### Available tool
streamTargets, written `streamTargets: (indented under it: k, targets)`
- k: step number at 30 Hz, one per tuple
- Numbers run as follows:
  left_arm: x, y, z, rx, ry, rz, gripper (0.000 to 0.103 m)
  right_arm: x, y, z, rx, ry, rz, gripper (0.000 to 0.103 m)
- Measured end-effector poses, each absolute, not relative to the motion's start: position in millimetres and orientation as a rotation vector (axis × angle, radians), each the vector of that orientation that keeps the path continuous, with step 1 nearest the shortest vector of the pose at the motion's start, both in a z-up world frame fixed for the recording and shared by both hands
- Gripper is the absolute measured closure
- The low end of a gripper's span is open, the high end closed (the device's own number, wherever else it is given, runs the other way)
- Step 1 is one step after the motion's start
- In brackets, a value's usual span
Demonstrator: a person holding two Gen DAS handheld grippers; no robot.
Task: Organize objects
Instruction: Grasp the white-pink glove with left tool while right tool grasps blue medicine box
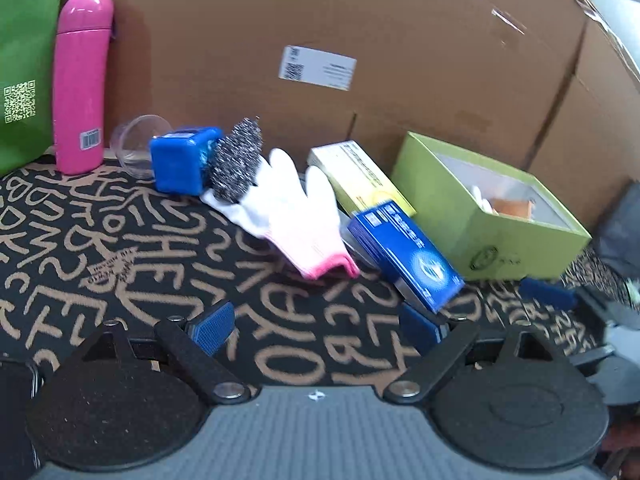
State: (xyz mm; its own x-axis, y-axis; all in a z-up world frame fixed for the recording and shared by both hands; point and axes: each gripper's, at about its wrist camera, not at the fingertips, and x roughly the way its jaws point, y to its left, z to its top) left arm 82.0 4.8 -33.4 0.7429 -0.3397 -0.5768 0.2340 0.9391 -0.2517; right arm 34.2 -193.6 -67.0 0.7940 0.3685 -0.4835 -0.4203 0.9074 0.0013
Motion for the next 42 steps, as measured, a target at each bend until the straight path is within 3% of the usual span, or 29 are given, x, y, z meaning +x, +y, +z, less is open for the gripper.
streamTargets:
  k: [5, 8, 10, 11, 13, 14, 15, 16, 20, 28, 29, 30, 32, 39, 40, 41, 42]
  targets:
    - [108.7, 2.0, -35.2, -0.155, 0.65, -0.297, 0.011, 70.7, -174.8, -80.7, -0.149, 0.566, 0.41, 0.004]
    - [127.6, -4.6, -37.9, -0.152, 0.655, -0.301, 0.011, 88.7, -169.7, -89.9, -0.159, 0.615, 0.388, 0.011]
    - [140.1, -11.3, -40.3, -0.136, 0.662, -0.296, 0.011, 92.2, -171.5, -92.3, -0.138, 0.652, 0.388, 0.042]
    - [146.0, -14.2, -42.0, -0.126, 0.666, -0.291, 0.011, 87.8, -174.6, -91.1, -0.12, 0.646, 0.386, 0.045]
    - [155.9, -17.9, -46.1, -0.108, 0.677, -0.285, 0.013, 73.3, -178.6, -87.5, -0.128, 0.623, 0.379, 0.045]
    - [160.4, -18.3, -48.2, -0.106, 0.683, -0.287, 0.023, 64.3, -180.5, -85.2, -0.139, 0.61, 0.373, 0.046]
    - [164.4, -17.9, -50.3, -0.108, 0.694, -0.289, 0.04, 55.1, -183.5, -82.4, -0.141, 0.598, 0.372, 0.046]
    - [168.0, -17.1, -52.6, -0.113, 0.714, -0.297, 0.048, 44.6, -187.8, -79.4, -0.134, 0.589, 0.375, 0.046]
    - [158.2, -11.9, -51.2, -0.082, 0.703, -0.302, 0.056, 8.7, -198.9, -69.3, -0.143, 0.587, 0.408, 0.046]
    - [70.2, 21.6, -46.2, 0.019, 0.729, -0.407, 0.057, -28.2, -196.0, -70.7, -0.17, 0.663, 0.526, 0.046]
    - [59.8, 24.5, -45.6, 0.028, 0.737, -0.405, 0.054, -29.9, -195.1, -72.2, -0.168, 0.67, 0.533, 0.046]
    - [50.0, 27.5, -45.0, 0.035, 0.742, -0.401, 0.04, -30.8, -194.3, -73.8, -0.168, 0.678, 0.545, 0.045]
    - [37.1, 31.1, -43.0, 0.054, 0.726, -0.357, 0.022, -30.5, -191.7, -76.6, -0.165, 0.675, 0.542, 0.041]
    - [61.9, 8.2, -38.5, 0.126, 0.659, -0.359, 0.021, -27.1, -187.2, -79.1, -0.158, 0.663, 0.542, 0.037]
    - [68.3, 4.3, -40.4, 0.136, 0.665, -0.361, 0.022, -27.5, -187.5, -79.1, -0.154, 0.663, 0.538, 0.037]
    - [73.1, 2.1, -42.3, 0.145, 0.677, -0.364, 0.036, -27.3, -188.1, -78.8, -0.15, 0.662, 0.535, 0.037]
    - [77.4, 1.8, -43.9, 0.143, 0.696, -0.373, 0.057, -26.9, -188.3, -78.8, -0.148, 0.661, 0.532, 0.037]
